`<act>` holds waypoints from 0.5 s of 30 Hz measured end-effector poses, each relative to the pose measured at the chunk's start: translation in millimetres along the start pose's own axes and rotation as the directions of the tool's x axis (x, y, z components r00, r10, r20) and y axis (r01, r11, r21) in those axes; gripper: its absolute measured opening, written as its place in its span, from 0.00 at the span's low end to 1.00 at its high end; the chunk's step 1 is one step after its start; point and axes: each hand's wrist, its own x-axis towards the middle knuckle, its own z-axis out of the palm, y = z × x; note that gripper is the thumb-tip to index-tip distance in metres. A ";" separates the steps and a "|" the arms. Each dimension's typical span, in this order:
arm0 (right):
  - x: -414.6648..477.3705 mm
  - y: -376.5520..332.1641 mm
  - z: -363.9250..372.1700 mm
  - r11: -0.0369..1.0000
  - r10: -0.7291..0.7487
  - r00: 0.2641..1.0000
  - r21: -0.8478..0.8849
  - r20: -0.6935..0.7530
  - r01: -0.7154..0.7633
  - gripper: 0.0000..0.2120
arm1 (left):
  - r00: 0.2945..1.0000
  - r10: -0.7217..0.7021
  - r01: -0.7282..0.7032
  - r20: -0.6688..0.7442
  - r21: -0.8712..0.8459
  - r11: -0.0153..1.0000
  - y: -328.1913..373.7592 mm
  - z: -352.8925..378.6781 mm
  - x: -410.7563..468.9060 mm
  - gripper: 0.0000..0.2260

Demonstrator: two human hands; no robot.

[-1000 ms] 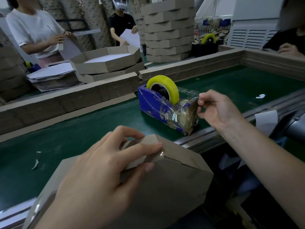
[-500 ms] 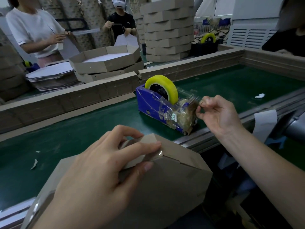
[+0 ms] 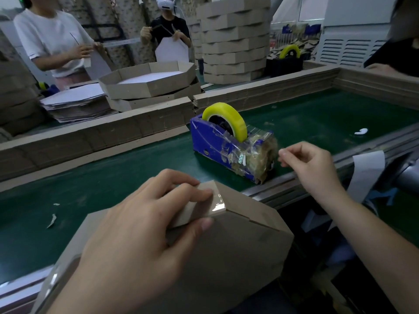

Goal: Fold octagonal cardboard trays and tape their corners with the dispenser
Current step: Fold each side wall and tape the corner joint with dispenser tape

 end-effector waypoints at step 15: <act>-26.2 -148.4 -4.4 0.906 -0.342 0.702 0.417 0.624 0.071 0.04 | 0.995 -0.011 -0.001 -0.097 -0.125 0.992 -2.7 4.7 -2.3 0.13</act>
